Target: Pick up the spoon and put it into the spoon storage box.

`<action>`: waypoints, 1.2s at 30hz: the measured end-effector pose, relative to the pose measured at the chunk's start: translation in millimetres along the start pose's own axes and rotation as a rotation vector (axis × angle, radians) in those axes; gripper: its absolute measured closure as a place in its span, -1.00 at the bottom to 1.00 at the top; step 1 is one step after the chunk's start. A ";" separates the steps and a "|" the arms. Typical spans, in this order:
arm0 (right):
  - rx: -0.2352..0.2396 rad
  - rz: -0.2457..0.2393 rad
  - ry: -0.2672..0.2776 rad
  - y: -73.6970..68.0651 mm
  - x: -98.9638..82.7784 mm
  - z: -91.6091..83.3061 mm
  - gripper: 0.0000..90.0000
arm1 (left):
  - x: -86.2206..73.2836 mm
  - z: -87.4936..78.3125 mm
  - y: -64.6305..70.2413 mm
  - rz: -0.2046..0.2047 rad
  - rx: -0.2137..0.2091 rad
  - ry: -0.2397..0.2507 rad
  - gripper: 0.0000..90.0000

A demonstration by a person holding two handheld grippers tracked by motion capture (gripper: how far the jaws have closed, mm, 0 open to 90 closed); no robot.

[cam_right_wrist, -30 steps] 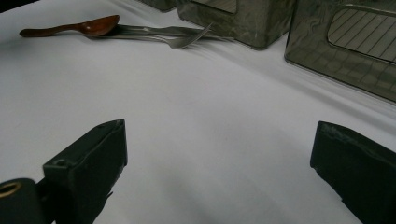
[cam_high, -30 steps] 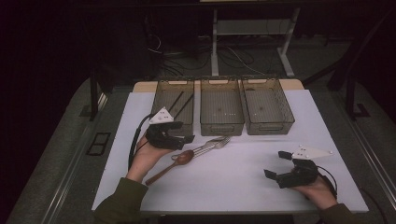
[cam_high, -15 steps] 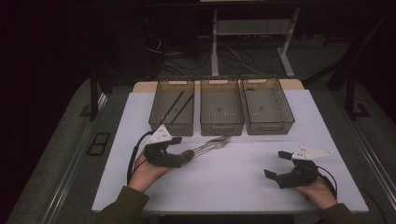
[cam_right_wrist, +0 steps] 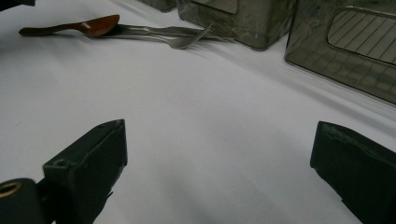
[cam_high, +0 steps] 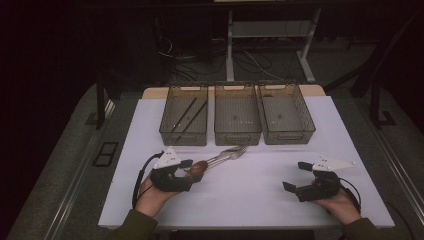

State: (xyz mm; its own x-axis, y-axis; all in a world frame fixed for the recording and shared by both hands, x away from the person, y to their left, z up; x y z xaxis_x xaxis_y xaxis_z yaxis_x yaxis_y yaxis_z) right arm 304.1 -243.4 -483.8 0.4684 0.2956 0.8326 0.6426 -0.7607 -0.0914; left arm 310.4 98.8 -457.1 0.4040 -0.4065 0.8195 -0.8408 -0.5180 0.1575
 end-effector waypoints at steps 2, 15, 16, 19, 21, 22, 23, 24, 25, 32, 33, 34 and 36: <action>0.000 0.002 0.001 0.0 0.2 -0.1 -0.93 | -4.5 -1.6 0.6 -0.006 0.000 -0.013 0.08; -0.001 -0.001 0.000 -0.2 -0.2 -0.3 -0.93 | -39.3 -14.4 -0.8 -0.061 0.015 -0.126 0.92; 0.000 0.000 0.000 -0.3 -0.1 -0.3 -0.93 | -42.9 -15.0 -1.9 -0.066 0.018 -0.142 0.95; -0.001 0.001 -0.002 -0.2 -0.2 0.3 -0.93 | -50.0 -16.2 -5.4 -0.087 0.030 -0.171 0.97; -0.001 0.002 -0.002 -0.3 -0.2 0.2 -0.93 | -53.8 -17.0 -8.2 -0.100 0.037 -0.191 0.97; -0.001 0.001 -0.002 -0.3 -0.2 0.2 -0.93 | -55.0 -17.1 -9.2 -0.105 0.040 -0.199 0.97; -0.001 0.002 -0.002 -0.3 -0.3 0.2 -0.93 | -57.0 -17.3 -11.0 -0.100 0.044 -0.215 0.97; -0.001 0.002 -0.002 -0.3 -0.3 0.2 -0.93 | -58.6 -17.4 -12.4 -0.097 0.051 -0.227 0.97; -0.002 0.001 -0.002 -0.3 -0.3 0.1 -0.93 | -59.8 -17.2 -13.5 -0.100 0.060 -0.234 0.97; -0.001 0.002 -0.001 -0.4 -0.2 0.2 -0.93 | -62.0 -19.8 -21.3 -0.084 0.099 -0.261 0.97; -0.001 0.001 -0.002 -0.3 -0.3 0.2 -0.93 | -62.1 -20.5 -23.3 -0.080 0.108 -0.266 0.97; -0.001 0.001 -0.002 -0.2 -0.2 0.3 -0.93 | -62.1 -20.8 -24.5 -0.079 0.110 -0.266 0.97; -0.002 0.003 -0.002 -0.1 -0.1 0.3 -0.93 | -61.9 -21.7 -28.3 -0.077 0.122 -0.265 0.97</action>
State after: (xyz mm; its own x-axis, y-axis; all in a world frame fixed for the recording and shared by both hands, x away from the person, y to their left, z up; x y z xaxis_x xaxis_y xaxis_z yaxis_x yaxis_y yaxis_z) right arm 304.1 -243.1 -484.1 0.4711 0.2944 0.8315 0.6401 -0.7627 -0.0926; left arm 301.3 154.9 -500.4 0.5584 -0.5363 0.6330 -0.7610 -0.6349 0.1334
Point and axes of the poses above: each handheld gripper's, and its own axes: z roughly forward along the jaws, x roughly out of its top, y roughly to its right, the point moved 8 cm from there along z, roughly forward along the jaws, and after that the axes turned 6 degrees about -x, right-handed, at the moved point
